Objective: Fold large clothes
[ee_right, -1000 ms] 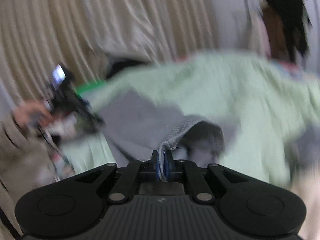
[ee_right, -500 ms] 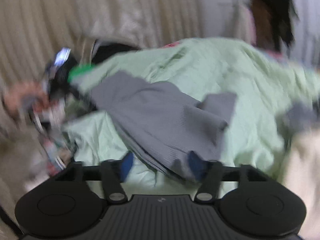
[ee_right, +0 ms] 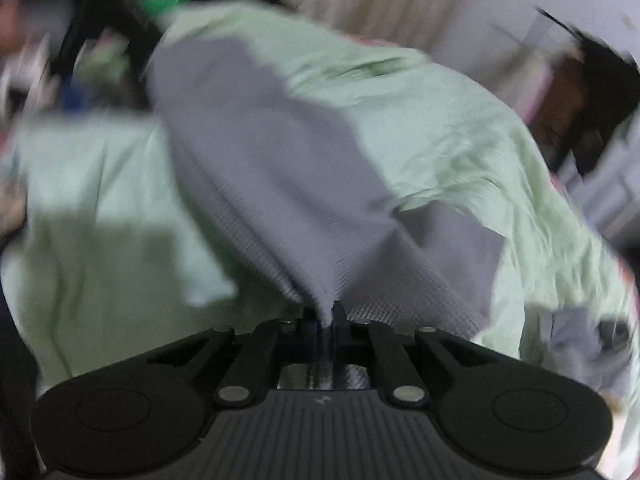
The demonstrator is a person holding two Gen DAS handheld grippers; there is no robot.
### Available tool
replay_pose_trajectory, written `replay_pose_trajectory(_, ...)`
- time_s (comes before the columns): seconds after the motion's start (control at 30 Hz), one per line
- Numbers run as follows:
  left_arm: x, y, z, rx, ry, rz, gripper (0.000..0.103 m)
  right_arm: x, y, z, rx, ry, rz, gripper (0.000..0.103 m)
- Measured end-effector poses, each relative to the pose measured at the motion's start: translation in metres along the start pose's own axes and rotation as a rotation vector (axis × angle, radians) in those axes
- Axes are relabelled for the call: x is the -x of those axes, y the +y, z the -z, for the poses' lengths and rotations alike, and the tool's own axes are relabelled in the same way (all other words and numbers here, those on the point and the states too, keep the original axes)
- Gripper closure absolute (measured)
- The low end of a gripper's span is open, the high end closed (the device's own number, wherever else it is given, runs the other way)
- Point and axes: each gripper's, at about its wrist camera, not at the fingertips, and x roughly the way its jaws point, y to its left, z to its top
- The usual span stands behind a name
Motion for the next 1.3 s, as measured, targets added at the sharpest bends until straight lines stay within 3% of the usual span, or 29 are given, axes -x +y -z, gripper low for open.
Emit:
replay_pose_trajectory(0.1, 0.001, -0.004, -0.003, 0.046, -0.054, 0.01, 0.0, 0.018, -0.02, -0.013, -0.115, -0.126, -0.02, 0.096)
replay_pose_trajectory(0.2, -0.008, -0.01, -0.002, 0.082, -0.02, 0.062, 0.0, 0.025, -0.032, -0.023, -0.164, -0.19, -0.038, 0.096)
replay_pose_trajectory(0.27, -0.021, -0.003, 0.003, 0.216, 0.029, 0.147, 0.0, 0.028, -0.032, -0.027, -0.149, -0.222, -0.021, 0.096)
replay_pose_trajectory(0.33, -0.029, 0.006, 0.008, 0.343, 0.03, 0.191, 0.0, 0.032, -0.032, -0.031, -0.146, -0.256, -0.017, 0.096)
replay_pose_trajectory(0.43, -0.032, 0.015, 0.01, 0.476, -0.072, 0.243, 0.005, 0.042, -0.033, -0.039, -0.146, -0.314, -0.028, 0.096)
replay_pose_trajectory(0.47, -0.032, 0.014, 0.008, 0.477, -0.126, 0.285, 0.031, 0.042, -0.034, -0.042, -0.145, -0.323, -0.032, 0.096)
replay_pose_trajectory(0.5, -0.032, 0.011, 0.006, 0.459, -0.148, 0.31, 0.077, 0.045, -0.036, -0.043, -0.151, -0.332, -0.044, 0.096)
replay_pose_trajectory(0.6, -0.029, -0.001, -0.002, 0.38, -0.174, 0.32, 0.095, 0.045, -0.045, -0.043, -0.152, -0.315, -0.068, 0.095)
replay_pose_trajectory(0.77, -0.014, -0.012, -0.007, 0.269, -0.279, 0.274, 0.097, 0.037, -0.049, -0.031, -0.124, -0.25, -0.08, 0.093)
replay_pose_trajectory(0.97, -0.021, -0.006, -0.014, 0.214, -0.297, 0.257, 0.097, 0.019, -0.035, -0.004, -0.079, -0.122, -0.057, 0.092)
replay_pose_trajectory(1.07, -0.021, -0.002, -0.012, 0.184, -0.305, 0.257, 0.097, 0.008, -0.019, 0.012, -0.06, -0.068, -0.033, 0.083)
replay_pose_trajectory(1.17, -0.021, 0.001, -0.015, 0.174, -0.302, 0.272, 0.097, 0.003, -0.008, 0.019, -0.013, -0.033, -0.012, 0.065)
replay_pose_trajectory(1.3, -0.019, -0.004, -0.02, 0.134, -0.322, 0.27, 0.097, -0.007, 0.004, 0.023, 0.036, -0.021, -0.012, 0.062)
